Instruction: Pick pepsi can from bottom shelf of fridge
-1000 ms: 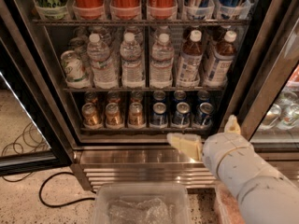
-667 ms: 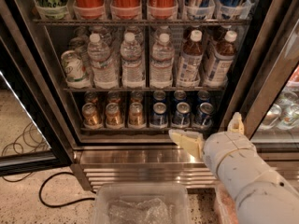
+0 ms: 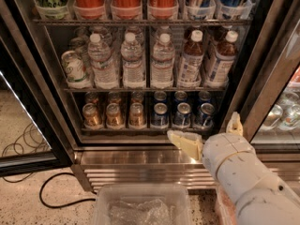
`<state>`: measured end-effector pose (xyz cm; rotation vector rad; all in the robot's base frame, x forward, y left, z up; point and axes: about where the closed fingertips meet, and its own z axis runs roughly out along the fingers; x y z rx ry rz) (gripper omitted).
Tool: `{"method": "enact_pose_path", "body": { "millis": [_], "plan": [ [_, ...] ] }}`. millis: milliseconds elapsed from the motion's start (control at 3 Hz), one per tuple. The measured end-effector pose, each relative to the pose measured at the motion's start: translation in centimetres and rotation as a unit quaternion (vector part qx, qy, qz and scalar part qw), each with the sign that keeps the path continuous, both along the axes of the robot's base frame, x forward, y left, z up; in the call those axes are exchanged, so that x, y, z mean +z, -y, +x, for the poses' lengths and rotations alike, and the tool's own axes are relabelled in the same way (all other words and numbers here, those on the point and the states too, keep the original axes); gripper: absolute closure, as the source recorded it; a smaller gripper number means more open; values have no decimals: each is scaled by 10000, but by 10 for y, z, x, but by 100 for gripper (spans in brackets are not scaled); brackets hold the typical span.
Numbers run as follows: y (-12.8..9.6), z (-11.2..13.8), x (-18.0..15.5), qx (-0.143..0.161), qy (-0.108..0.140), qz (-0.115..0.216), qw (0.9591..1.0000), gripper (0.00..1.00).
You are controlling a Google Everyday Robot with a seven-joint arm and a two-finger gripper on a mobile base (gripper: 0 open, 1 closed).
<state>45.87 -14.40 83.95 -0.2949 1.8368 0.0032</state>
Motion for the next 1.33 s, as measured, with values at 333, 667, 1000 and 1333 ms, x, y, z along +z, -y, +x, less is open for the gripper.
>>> {"method": "enact_pose_path", "body": {
  "millis": [333,667,1000,1333],
  "plan": [
    [-17,-10,-9,469,113,236,9986,0],
    [-31,-39,-21,768,422,339,9956,0],
    [-20,-58,-29,547,870,511,9934,0],
    [1,-61,-50,119,1091,508,9927,0]
  ]
}}
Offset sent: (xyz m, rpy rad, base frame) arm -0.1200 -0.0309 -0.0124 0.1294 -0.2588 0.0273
